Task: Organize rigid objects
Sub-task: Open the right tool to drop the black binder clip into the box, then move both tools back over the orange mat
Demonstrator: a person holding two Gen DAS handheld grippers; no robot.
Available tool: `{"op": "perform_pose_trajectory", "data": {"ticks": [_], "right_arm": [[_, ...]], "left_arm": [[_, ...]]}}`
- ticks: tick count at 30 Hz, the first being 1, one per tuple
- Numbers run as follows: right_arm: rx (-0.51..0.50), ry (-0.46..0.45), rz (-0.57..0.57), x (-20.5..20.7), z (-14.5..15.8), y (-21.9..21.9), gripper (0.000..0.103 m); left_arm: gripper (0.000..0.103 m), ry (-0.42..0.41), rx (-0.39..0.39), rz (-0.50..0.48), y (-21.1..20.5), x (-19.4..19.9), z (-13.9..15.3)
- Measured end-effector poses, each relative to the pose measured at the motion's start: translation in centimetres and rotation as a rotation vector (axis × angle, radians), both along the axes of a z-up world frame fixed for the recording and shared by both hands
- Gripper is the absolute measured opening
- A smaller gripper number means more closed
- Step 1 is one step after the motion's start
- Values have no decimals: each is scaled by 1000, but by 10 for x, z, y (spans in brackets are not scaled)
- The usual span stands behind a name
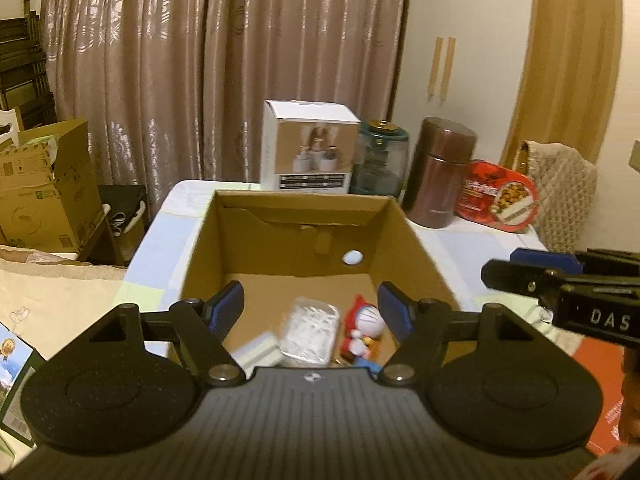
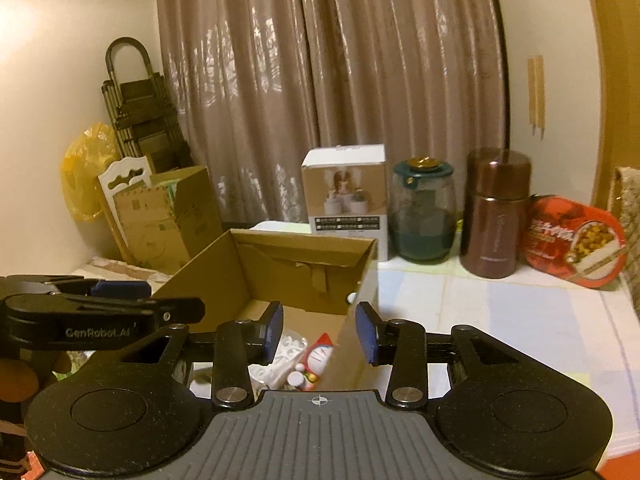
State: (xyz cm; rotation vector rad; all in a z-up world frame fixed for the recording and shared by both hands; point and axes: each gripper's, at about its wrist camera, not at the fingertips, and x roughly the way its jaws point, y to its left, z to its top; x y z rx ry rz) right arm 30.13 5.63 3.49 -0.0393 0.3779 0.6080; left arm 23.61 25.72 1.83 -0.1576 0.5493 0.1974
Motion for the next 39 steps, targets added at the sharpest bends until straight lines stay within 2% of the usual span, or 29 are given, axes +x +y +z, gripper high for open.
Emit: {"op": "perform_pose_trajectory", "data": {"ticks": [10,14,17,20,25,28,39], "right_arm": [[39,16,-54,-41,0,-60,44],[59,18,-99,-54,-1,-92,50],[47,11,-141,-65,-3,-116,59],[30,8,-188,-71,-6,-141,63],[-7,6,-272,-72,-16,-180,66],[-18,19,-299,-71,-22,-197,67],[-124,73,-286,-47,-46,-220,70]], "left_arm": [[70,-46,-11,-10,-40,-36,15],[70,-52,4,-27,-62,-47,15],[70,-54,12,-51,-79,-54,14],[70,-57,27,-86,-101,-58,11],[79,-81,63,-141,-139,-61,6],[80,-93,76,-185,-161,-59,3],[83,-39,85,-318,-219,-38,-28]]}}
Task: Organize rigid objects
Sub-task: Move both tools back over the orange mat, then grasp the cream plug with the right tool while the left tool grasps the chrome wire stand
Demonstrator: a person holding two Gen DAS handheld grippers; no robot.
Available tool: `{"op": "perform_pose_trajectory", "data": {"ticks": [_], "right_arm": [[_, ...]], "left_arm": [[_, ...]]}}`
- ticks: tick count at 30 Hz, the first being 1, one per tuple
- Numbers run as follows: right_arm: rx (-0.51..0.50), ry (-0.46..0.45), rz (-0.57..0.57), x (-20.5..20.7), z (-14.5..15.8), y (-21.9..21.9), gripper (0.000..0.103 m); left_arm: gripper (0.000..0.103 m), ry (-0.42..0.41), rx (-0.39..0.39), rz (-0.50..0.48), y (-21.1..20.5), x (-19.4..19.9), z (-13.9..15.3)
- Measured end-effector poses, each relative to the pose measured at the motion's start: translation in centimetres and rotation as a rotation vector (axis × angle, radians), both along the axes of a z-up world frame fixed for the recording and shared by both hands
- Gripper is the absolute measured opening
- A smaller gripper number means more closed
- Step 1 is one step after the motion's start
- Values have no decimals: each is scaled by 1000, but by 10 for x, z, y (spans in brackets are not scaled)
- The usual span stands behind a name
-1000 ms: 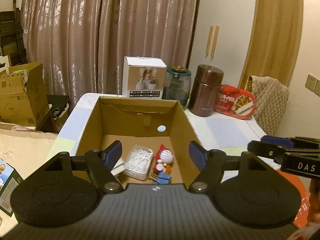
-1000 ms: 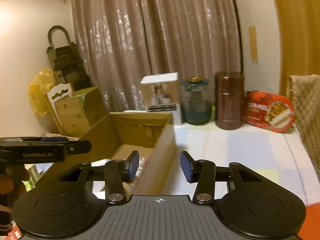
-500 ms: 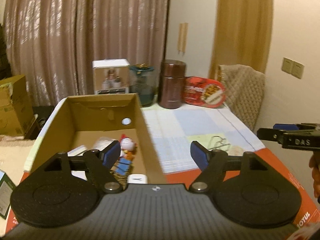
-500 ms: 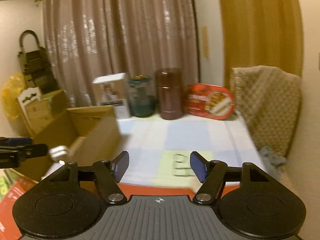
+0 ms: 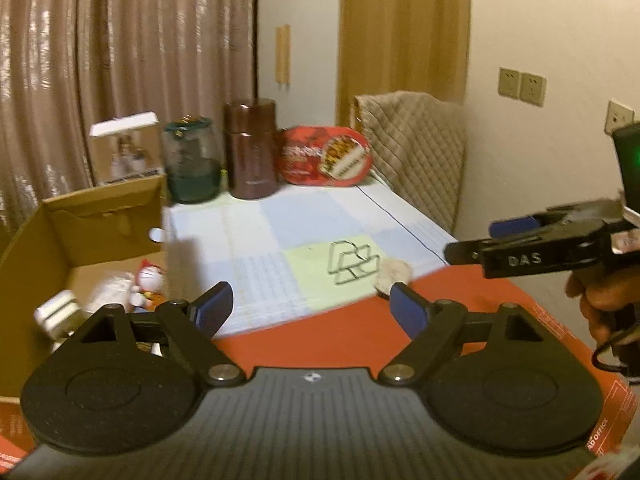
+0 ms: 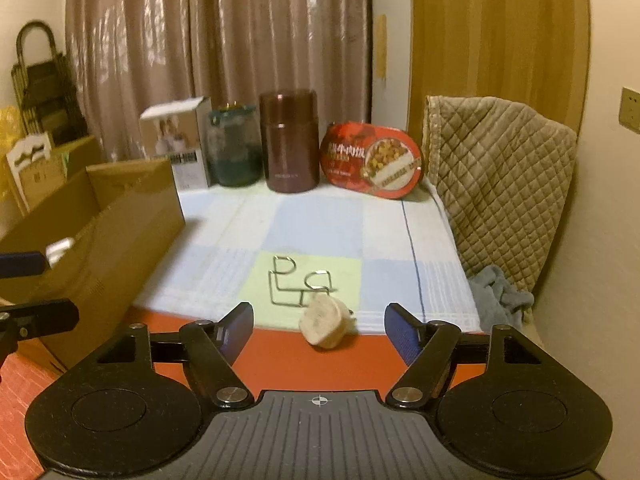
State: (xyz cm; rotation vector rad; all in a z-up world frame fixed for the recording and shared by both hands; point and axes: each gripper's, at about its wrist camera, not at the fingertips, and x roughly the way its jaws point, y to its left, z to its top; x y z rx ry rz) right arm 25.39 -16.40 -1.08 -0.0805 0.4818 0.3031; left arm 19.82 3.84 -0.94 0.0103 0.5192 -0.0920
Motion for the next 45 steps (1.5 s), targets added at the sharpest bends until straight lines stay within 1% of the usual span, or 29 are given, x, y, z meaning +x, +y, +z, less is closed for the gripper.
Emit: {"op": "perform_pose_trajectory", "data": {"ticks": [3,6,10,15,17,23,27,33,36,38,45], "right_arm": [[-28,12,27,12,-6,-6,70],[-35,49,41,29,-18,-15,70],[-46,81,48,46,-33,-18,70],[-129,36,123,60,-44,-7,70],[-181,8,160,63,-50,-1,70],[-333,-45,261,70,-76,9,70],[-432,-89,299,74,-91,18,70],[-546,-132,342,83,-103,30,69],[-583,-145,358,86,-107,34,66],[-592,-151,360,87,-109,35,60],[-610,-175,359,88,-112,38,50]], "left_arm": [[83,15,3,-14,-10,9,-11],[83,27,7,-24,-18,20,-22],[83,47,19,-13,-25,39,-38],[83,65,48,-5,-32,61,-58],[83,66,54,4,-32,67,-64],[83,80,27,37,-22,83,-74],[83,85,-1,55,-16,95,-77],[83,89,-32,62,-14,103,-82],[83,93,-37,62,-13,105,-84],[83,93,-39,64,-12,106,-86],[83,96,-47,69,-11,108,-88]]}}
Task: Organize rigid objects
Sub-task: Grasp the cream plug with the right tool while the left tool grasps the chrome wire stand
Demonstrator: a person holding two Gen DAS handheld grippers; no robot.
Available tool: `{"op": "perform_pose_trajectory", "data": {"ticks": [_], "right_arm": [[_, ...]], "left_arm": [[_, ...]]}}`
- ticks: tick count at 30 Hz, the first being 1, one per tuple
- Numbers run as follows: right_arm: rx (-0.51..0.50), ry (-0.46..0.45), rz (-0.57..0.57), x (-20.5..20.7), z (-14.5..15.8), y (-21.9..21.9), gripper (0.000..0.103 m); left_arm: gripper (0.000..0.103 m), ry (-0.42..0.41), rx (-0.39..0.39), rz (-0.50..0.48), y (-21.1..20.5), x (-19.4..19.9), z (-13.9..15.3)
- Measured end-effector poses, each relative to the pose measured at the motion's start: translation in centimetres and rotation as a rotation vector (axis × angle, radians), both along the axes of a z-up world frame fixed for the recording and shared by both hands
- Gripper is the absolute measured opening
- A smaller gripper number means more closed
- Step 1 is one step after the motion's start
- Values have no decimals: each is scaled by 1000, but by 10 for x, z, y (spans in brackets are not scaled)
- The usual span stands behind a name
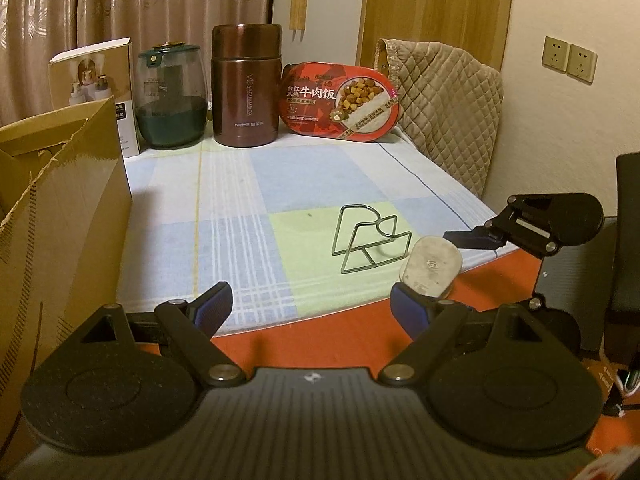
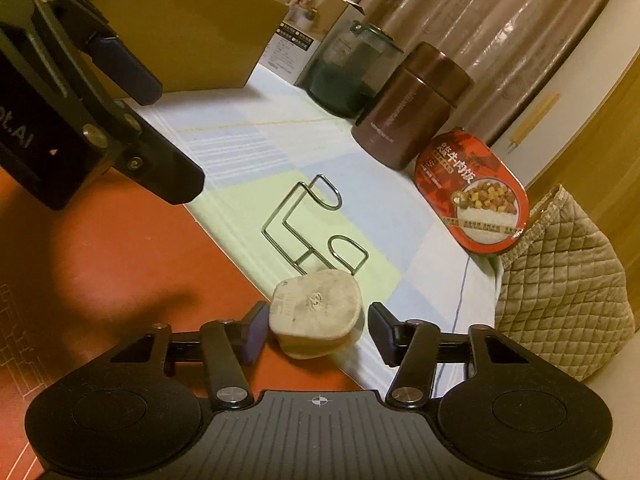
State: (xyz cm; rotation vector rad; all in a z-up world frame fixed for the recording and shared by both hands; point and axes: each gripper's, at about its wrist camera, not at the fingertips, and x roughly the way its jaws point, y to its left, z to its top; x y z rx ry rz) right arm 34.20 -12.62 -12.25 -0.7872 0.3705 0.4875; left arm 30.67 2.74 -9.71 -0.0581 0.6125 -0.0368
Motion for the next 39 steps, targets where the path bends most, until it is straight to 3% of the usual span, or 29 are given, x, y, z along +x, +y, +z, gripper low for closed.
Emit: {"op": "perform_pose_trajectory", "data": {"ticks": [5,7,15,19,27,31,39], "right_arm": [[12,6,-10,0,0,-1,49],[60,27,-30,1,5,-6,49],[427,96,-236,18,47,-50,49],[551,130,-331,25,59,-65,49],[636,163,-420,32,68,-81,49],[662,172,-439,33,67,-90,49],[686,185,-470,38,63,-98,49]], "left_arm": [[83,7,-4,3,0,1,0],[83,5,-6,0,0,2,2],[83,-16,-6,-40,-12,15,6],[82,-27,14,-41,-19,32,2],[85,-29,-53,-10,-36,63,-12],[90,-34,-22,29,-51,75,-24],[87,-46,42,76,-72,91,-39]]}}
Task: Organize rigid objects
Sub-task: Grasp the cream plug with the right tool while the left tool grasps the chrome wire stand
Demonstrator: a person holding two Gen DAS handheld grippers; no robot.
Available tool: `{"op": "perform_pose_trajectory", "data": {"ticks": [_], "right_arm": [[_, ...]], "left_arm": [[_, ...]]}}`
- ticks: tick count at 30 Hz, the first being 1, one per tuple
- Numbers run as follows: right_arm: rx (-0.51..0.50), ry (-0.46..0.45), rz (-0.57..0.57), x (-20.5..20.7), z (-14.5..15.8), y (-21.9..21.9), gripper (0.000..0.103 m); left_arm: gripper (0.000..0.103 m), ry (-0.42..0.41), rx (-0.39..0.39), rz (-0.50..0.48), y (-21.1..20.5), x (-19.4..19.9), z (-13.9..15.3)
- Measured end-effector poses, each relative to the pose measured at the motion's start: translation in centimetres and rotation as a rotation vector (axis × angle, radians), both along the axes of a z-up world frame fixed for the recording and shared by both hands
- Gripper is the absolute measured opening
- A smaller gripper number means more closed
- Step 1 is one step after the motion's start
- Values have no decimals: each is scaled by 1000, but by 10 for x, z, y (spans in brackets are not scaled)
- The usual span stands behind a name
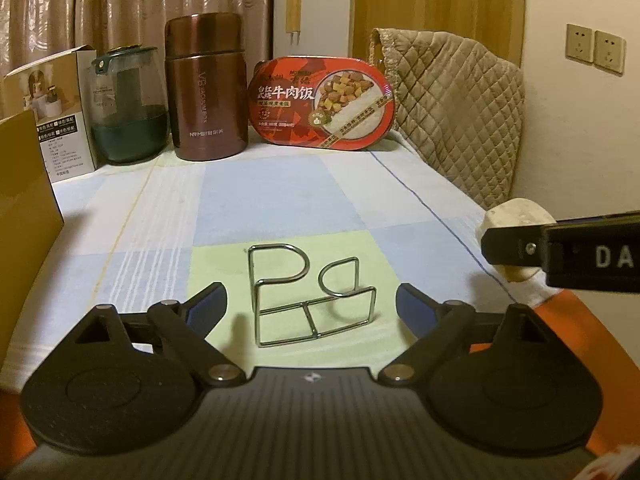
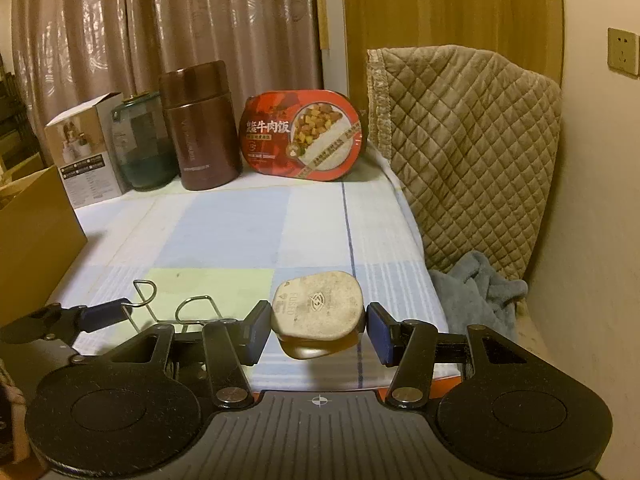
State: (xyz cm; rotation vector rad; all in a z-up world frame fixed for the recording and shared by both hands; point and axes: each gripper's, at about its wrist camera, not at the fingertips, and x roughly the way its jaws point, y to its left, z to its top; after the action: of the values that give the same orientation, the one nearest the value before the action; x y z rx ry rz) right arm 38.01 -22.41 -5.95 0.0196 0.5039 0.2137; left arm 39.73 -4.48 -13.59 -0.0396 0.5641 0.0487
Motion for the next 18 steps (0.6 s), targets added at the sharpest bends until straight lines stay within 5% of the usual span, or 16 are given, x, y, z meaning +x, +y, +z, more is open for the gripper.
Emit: {"op": "perform_pose_trajectory", "data": {"ticks": [4,18], "right_arm": [[-2,3,-1,1,-1,0,49],[-5,18,38,-6,5,14,49]], "left_arm": [[67,11,-5,24,1,5,-2],[66,73,16,-16,30,-73,18]]}}
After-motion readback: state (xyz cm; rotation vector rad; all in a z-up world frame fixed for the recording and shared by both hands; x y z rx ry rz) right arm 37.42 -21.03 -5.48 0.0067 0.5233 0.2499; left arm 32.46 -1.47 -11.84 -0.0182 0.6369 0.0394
